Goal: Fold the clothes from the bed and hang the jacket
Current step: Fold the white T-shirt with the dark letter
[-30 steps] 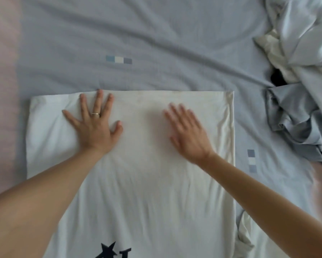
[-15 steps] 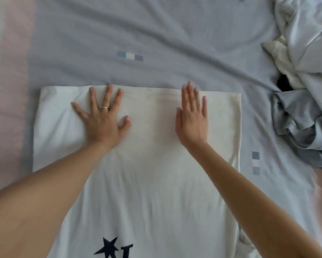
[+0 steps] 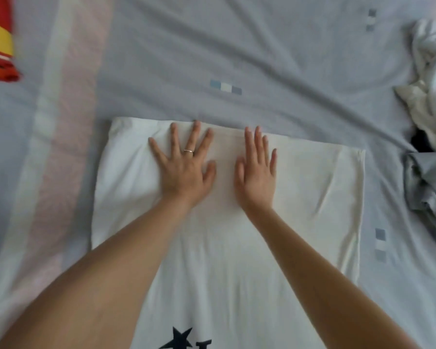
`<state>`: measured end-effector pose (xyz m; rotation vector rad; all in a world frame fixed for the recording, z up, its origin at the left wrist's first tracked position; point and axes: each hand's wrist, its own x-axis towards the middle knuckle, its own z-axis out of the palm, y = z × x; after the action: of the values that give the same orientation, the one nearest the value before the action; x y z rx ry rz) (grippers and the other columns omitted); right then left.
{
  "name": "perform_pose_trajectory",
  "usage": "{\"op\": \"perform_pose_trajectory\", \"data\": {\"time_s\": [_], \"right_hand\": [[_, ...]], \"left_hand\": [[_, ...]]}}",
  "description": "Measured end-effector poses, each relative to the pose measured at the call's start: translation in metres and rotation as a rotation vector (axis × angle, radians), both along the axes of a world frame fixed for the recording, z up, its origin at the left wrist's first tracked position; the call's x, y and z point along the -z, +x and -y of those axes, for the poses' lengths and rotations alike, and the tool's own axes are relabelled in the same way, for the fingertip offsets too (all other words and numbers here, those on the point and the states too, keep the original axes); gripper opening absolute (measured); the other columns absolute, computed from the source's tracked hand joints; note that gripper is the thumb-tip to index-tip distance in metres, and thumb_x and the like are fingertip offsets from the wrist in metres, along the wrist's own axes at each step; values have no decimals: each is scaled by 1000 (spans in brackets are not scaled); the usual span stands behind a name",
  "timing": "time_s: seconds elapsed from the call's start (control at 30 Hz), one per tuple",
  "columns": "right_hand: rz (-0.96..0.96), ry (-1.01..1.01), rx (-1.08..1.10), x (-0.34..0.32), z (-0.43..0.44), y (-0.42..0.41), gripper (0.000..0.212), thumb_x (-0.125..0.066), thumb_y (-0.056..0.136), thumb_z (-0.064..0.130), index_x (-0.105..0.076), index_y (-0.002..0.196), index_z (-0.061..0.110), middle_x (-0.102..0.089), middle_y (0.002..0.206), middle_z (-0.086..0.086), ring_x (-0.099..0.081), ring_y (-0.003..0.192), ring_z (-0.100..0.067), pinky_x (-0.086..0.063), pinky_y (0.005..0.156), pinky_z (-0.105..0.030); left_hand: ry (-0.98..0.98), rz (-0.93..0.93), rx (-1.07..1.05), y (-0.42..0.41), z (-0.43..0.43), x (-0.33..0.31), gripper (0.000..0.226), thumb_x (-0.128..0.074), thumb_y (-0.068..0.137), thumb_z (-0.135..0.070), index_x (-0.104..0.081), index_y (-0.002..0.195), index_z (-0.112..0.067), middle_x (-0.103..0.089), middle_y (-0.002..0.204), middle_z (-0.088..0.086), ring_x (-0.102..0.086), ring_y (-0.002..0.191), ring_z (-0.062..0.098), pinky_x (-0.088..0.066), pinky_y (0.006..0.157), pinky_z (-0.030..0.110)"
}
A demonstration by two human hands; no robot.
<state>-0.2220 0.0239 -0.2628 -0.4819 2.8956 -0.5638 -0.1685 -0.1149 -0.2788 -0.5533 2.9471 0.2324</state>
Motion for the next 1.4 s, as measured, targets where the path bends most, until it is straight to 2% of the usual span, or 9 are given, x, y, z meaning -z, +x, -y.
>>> {"op": "perform_pose_trajectory", "data": {"time_s": [0.27, 0.37, 0.5, 0.63, 0.8, 1.03, 1.23, 1.3, 1.4], "right_hand": [[-32, 153, 56, 22, 43, 24, 62, -27, 91, 43, -20, 151, 30, -14, 160, 2, -15, 146, -20, 0, 117, -38], [-55, 174, 72, 24, 49, 25, 64, -28, 89, 43, -22, 151, 29, -17, 159, 1, -18, 145, -21, -3, 116, -39], [-71, 182, 73, 23, 49, 25, 65, -30, 87, 40, -25, 150, 27, -20, 158, -2, -21, 144, -23, -3, 115, -39], [-81, 183, 75, 23, 51, 25, 65, -32, 86, 39, -26, 150, 26, -23, 158, -4, -22, 143, -24, -5, 115, -39], [-99, 186, 72, 24, 52, 24, 65, -31, 86, 38, -27, 150, 26, -23, 157, -5, -22, 142, -25, -6, 115, -41], [-114, 168, 83, 26, 52, 25, 66, -32, 84, 37, -28, 149, 25, -23, 157, -5, -21, 142, -24, -7, 115, -42], [-136, 171, 82, 27, 52, 25, 65, -32, 85, 36, -27, 149, 25, -23, 158, -5, -22, 143, -24, -6, 115, -40], [-134, 178, 83, 27, 52, 26, 65, -31, 85, 36, -26, 149, 26, -23, 158, -5, -21, 143, -24, -7, 115, -41], [-128, 182, 80, 27, 52, 26, 65, -31, 86, 36, -26, 150, 26, -22, 158, -4, -21, 144, -24, -7, 115, -41]], "left_hand": [[394, -535, -388, 33, 84, -31, 47, -48, 77, -10, -58, 123, -10, -54, 130, 12, -49, 119, 29, -35, 101, 37], [604, -367, -624, 41, 124, -34, 59, -64, 75, -33, -52, 126, -7, -56, 123, 15, -55, 110, 29, -42, 98, 38], [1008, -26, -629, 30, 144, -47, 20, -75, 76, -19, -60, 89, -19, -64, 90, -1, -58, 76, 9, -46, 67, 21], [1025, -63, -518, 21, 154, -54, 36, -61, 61, -32, -56, 84, -5, -52, 75, 2, -45, 68, 10, -34, 62, 29], [1157, -166, -487, 23, 171, -64, 37, -73, 61, -17, -51, 89, -27, -59, 85, 1, -55, 74, 12, -45, 67, 25], [943, -351, -410, 24, 215, -53, 43, -75, 71, 7, -55, 89, -27, -58, 80, -5, -56, 64, -6, -46, 69, 13], [418, -444, -401, 32, 192, -22, 24, -71, 73, -9, -60, 92, -18, -62, 94, -4, -54, 81, 11, -44, 79, 32], [117, -475, -215, 35, 173, -29, 34, -60, 73, -4, -62, 105, -14, -59, 114, 9, -48, 105, 22, -35, 89, 36], [118, -360, 338, 50, 143, -33, 44, -48, 84, -10, -58, 126, -10, -50, 139, 12, -39, 129, 24, -30, 101, 40]]}}
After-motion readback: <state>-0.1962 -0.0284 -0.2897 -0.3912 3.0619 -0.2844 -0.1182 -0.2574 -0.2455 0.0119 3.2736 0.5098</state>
